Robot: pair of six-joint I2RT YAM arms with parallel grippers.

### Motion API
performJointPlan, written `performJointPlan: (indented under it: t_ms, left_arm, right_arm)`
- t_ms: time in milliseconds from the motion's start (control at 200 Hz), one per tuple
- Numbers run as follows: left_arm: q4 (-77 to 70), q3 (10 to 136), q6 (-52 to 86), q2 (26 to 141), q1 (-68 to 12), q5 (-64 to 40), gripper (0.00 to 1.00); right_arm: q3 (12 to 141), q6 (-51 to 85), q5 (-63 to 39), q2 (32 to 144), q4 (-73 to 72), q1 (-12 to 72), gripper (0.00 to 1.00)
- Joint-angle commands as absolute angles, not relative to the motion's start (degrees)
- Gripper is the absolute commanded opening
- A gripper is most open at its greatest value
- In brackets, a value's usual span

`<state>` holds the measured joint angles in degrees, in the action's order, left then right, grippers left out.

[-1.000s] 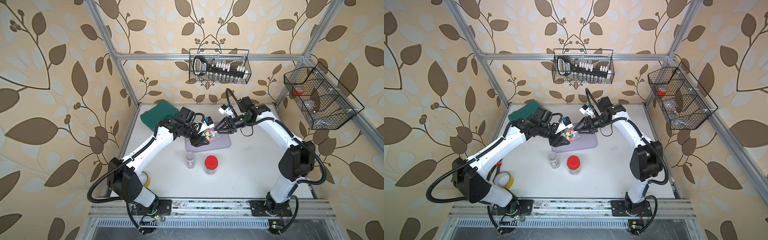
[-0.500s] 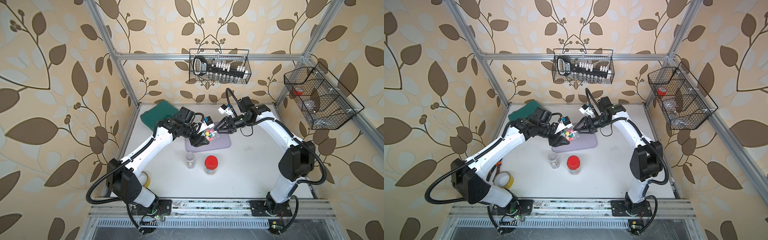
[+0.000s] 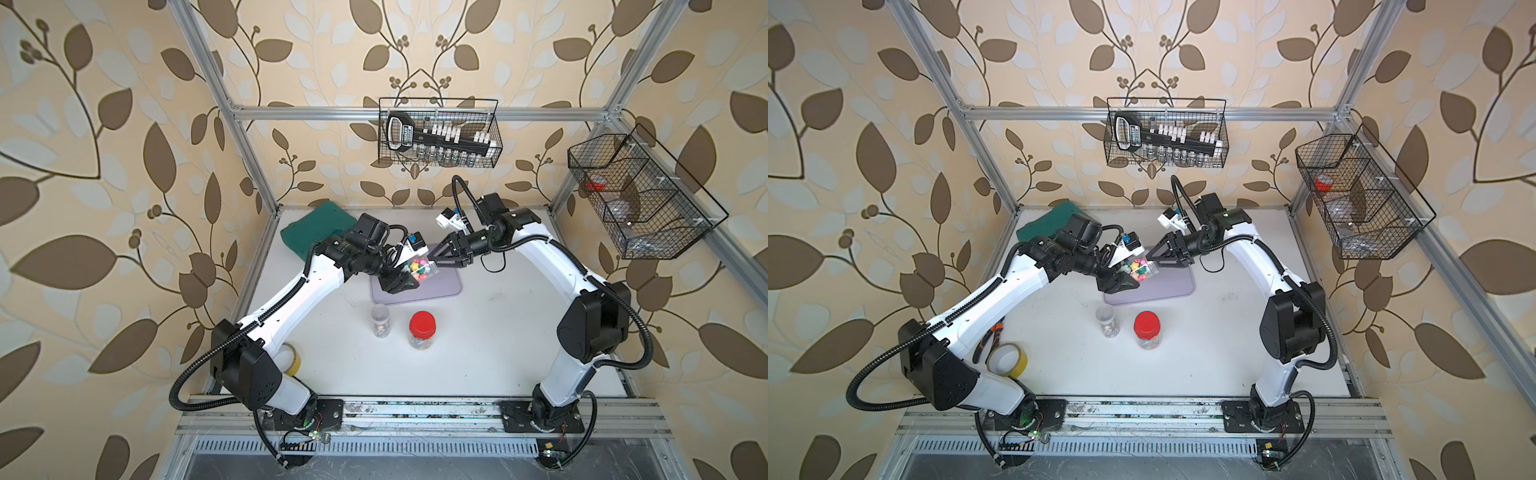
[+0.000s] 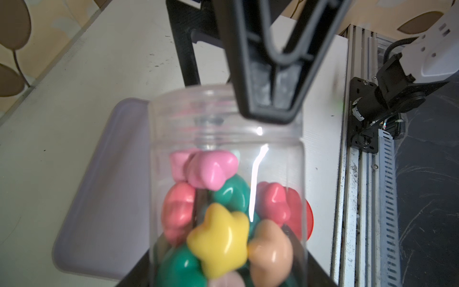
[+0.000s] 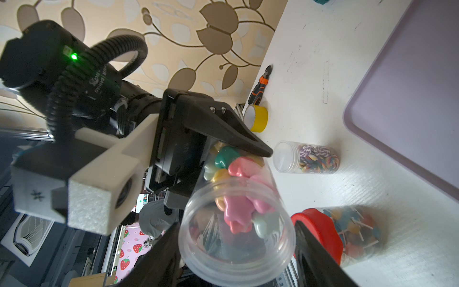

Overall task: Pour the candies out of the jar
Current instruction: Unscrew the lid from the jar.

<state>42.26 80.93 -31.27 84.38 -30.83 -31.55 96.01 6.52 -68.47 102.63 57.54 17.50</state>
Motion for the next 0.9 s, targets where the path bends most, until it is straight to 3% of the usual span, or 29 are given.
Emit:
performJointPlan:
  t_ms: [0, 425, 900]
  left_arm:
    - [38.1, 82.3, -31.6, 80.3, -31.2, -36.3, 0.6]
    - [37.8, 82.4, -31.6, 80.6, -31.3, -36.4, 0.6]
    - [34.6, 81.1, -29.3, 81.0, -31.1, -38.8, 0.6]
  right_arm:
    - [95.4, 5.1, -68.1, 103.6, 58.2, 17.7, 0.64]
    - [94.7, 4.7, -69.0, 103.6, 57.9, 17.8, 0.62]
    - [92.7, 0.6, -69.4, 101.6, 57.1, 17.8, 0.5]
